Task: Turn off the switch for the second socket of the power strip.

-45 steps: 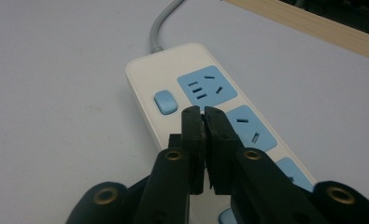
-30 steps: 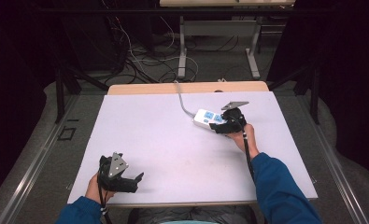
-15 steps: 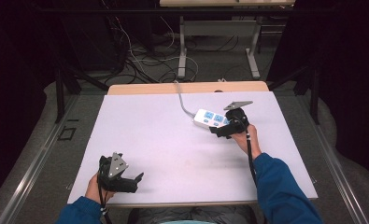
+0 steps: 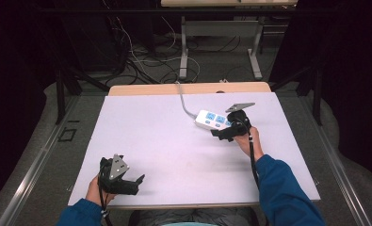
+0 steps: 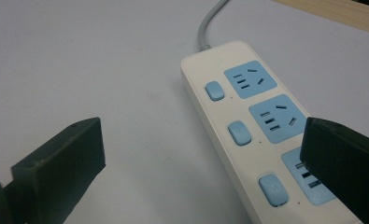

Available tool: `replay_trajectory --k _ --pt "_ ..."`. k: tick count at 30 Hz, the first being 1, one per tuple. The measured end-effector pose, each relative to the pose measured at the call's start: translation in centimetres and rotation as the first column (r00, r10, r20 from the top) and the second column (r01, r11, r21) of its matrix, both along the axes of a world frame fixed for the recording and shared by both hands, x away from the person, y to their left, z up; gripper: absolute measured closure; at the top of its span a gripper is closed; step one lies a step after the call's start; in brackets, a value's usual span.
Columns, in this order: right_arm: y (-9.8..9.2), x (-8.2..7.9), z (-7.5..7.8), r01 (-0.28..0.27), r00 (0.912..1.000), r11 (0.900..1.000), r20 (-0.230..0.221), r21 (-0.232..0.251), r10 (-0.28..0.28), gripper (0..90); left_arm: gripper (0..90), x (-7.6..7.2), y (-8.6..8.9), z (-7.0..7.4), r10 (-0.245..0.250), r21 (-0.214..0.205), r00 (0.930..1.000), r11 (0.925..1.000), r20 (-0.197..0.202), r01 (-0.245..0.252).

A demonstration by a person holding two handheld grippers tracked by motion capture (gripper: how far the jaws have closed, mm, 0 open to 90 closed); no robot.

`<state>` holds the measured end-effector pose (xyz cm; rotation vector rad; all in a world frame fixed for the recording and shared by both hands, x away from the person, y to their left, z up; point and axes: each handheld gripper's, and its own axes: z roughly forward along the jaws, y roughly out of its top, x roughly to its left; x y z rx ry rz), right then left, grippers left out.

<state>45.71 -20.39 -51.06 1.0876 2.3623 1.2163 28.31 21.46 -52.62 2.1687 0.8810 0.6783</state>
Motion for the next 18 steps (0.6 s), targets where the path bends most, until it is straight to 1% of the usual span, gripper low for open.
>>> replay_trajectory --k 1,2,4,5,8,9,11,13,14,15,16,17,18 --pt "-0.1 0.0 0.0 0.003 0.9999 1.0 0.009 -0.007 -0.003 0.0 0.1 0.0 0.0 0.0 0.003 -0.003 1.0 1.0 0.0 -0.003" --pt "-0.1 0.0 0.0 0.003 0.9999 1.0 0.009 -0.007 -0.003 0.0 0.1 0.0 0.0 0.0 -0.001 0.004 1.0 1.0 0.004 0.001" --pt "-0.1 -0.1 0.1 0.0 1.0 1.0 0.004 0.0 0.0 0.0 0.1 0.0 0.0 0.0 -0.004 0.001 1.0 1.0 -0.007 0.004" --pt "-0.1 -0.3 0.2 -0.001 1.0 1.0 -0.006 0.002 0.001 0.0 0.1 0.0 0.0 0.0 -0.003 -0.002 1.0 1.0 -0.005 0.003" --pt "0.0 -0.5 0.2 -0.009 1.0 1.0 0.003 -0.001 0.009 0.0 0.1 0.0 0.0 0.0 -0.003 -0.005 1.0 1.0 -0.004 0.003" --pt "0.0 -0.6 0.2 -0.012 0.9999 0.9999 -0.003 -0.003 0.012 0.0 0.1 0.0 0.0 0.0 -0.004 -0.004 1.0 1.0 -0.002 0.004" --pt "0.1 -0.8 0.3 -0.02 0.9998 0.9998 0.002 -0.008 0.02 0.0 0.1 0.0 -0.1 0.0 -0.007 0.001 1.0 1.0 0.001 0.007" --pt "0.1 -1.1 0.5 -0.028 0.9996 0.9996 0.0 -0.007 0.028 0.0 0.1 0.0 -0.1 0.0 -0.007 0.001 1.0 1.0 -0.001 0.007" --pt "0.1 -1.4 0.7 -0.032 0.9995 0.9995 0.005 0.002 0.032 0.0 0.1 0.0 -0.1 0.0 -0.004 0.0 1.0 1.0 0.0 0.004" --pt "0.1 -1.4 0.7 -0.032 0.9995 0.9995 0.005 0.002 0.032 0.0 0.1 0.0 0.0 0.0 -0.004 0.002 1.0 1.0 -0.004 0.004" --pt "0.1 -1.5 0.8 -0.038 0.9992 0.9993 0.014 -0.001 0.038 0.0 0.1 0.0 0.0 0.0 -0.004 -0.003 1.0 1.0 -0.004 0.004" --pt "0.0 -1.8 1.1 -0.037 0.9993 0.9993 0.011 0.003 0.036 0.0 0.1 0.0 0.0 0.0 -0.004 -0.003 1.0 1.0 -0.001 0.004" --pt "0.0 -1.8 1.1 -0.037 0.9993 0.9993 0.011 0.003 0.036 0.0 0.1 0.0 0.0 0.1 -0.005 0.002 1.0 1.0 -0.003 0.005"
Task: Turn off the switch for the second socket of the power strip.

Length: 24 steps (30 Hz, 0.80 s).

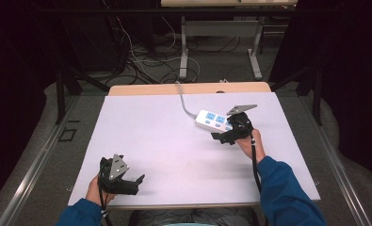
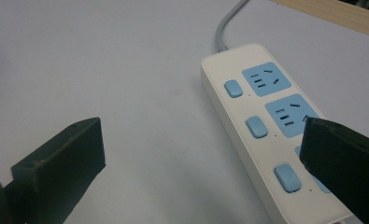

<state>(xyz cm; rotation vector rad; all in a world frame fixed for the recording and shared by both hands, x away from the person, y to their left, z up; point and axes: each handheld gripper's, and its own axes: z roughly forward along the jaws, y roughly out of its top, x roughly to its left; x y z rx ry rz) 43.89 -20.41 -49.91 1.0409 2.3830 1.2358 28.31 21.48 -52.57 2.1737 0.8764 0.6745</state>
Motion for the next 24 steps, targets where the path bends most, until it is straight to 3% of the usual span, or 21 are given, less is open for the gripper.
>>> replay_trajectory --k 24 --pt "-1.9 -4.4 1.4 -0.025 0.9995 0.9997 0.019 -0.002 0.025 0.0 0.1 0.1 -0.1 0.0 -0.004 -0.001 1.0 1.0 0.004 0.004"
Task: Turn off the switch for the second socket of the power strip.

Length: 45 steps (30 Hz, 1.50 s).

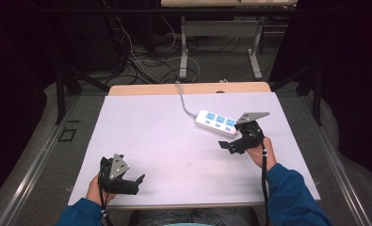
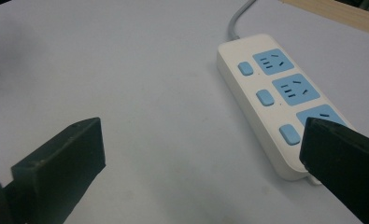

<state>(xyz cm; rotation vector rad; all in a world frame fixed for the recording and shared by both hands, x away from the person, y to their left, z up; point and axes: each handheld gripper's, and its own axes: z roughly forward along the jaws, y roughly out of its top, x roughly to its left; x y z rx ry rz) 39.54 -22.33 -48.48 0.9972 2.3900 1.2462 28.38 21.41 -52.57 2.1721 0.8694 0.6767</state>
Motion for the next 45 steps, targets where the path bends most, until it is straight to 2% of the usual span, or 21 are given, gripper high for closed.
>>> replay_trajectory --k 12,22,31,43,45 --pt "-1.1 -2.4 0.0 -0.007 1.0 0.9999 0.0 -0.01 0.007 0.0 0.1 0.0 -0.1 0.0 0.002 0.002 1.0 1.0 0.0 -0.002" --pt "-1.8 -4.4 -0.5 -0.016 0.9999 0.9982 -0.001 -0.058 0.016 0.0 0.1 0.0 -0.1 0.1 -0.001 0.008 1.0 1.0 -0.002 0.001" --pt "-2.5 -6.2 -0.9 -0.025 0.9997 0.9966 0.004 -0.078 0.026 0.0 0.1 0.0 -0.1 0.0 0.0 0.007 1.0 1.0 -0.004 0.0" --pt "-4.4 -8.6 -1.9 0.013 0.9998 0.9935 0.017 -0.113 -0.011 0.0 0.1 0.1 -0.2 0.0 0.002 0.006 1.0 1.0 0.002 -0.002" --pt "-4.6 -8.9 -2.0 0.01 0.9999 0.9924 0.007 -0.122 -0.009 0.0 0.1 0.1 -0.2 0.0 0.001 0.006 1.0 1.0 0.0 -0.001"
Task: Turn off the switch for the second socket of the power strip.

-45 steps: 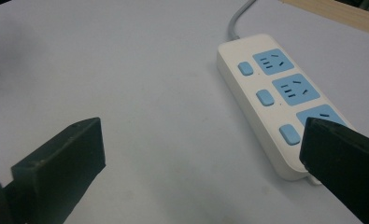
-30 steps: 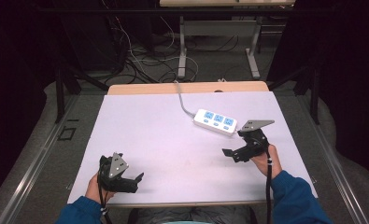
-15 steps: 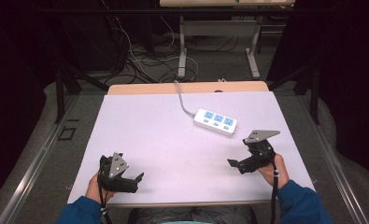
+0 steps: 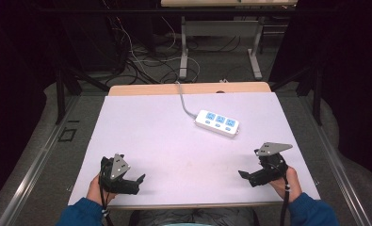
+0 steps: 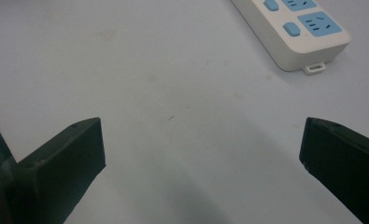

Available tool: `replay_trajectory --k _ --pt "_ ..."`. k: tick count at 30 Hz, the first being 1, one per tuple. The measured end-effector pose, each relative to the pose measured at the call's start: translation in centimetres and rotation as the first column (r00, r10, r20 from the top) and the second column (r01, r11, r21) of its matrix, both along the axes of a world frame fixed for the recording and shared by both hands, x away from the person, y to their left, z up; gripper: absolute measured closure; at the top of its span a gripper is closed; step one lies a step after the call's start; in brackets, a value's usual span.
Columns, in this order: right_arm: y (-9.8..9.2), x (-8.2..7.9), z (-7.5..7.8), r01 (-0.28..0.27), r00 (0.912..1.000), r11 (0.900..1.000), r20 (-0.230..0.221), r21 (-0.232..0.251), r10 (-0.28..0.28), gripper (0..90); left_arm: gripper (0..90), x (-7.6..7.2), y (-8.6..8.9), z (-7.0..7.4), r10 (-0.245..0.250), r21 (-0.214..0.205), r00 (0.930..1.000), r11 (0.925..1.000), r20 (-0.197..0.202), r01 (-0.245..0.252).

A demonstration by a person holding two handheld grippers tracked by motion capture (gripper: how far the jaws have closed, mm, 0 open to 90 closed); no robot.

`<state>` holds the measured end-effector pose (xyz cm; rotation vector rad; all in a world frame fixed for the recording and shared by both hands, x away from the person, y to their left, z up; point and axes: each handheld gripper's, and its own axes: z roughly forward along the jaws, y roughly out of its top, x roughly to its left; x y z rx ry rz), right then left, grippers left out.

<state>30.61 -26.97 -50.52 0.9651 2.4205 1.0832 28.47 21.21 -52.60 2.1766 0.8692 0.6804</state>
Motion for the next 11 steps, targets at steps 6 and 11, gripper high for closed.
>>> replay_trajectory --k 6,11 --pt "-0.21 -0.93 -0.47 0.001 0.9999 1.0 0.011 -0.005 -0.001 0.0 0.1 0.03 0.05 0.01 0.002 0.003 1.0 1.0 -0.003 -0.002" --pt "-0.34 -0.98 -0.48 -0.008 0.9996 1.0 0.026 0.004 0.008 0.0 0.0 0.09 0.06 0.01 0.001 0.013 1.0 0.9999 -0.006 -0.001"
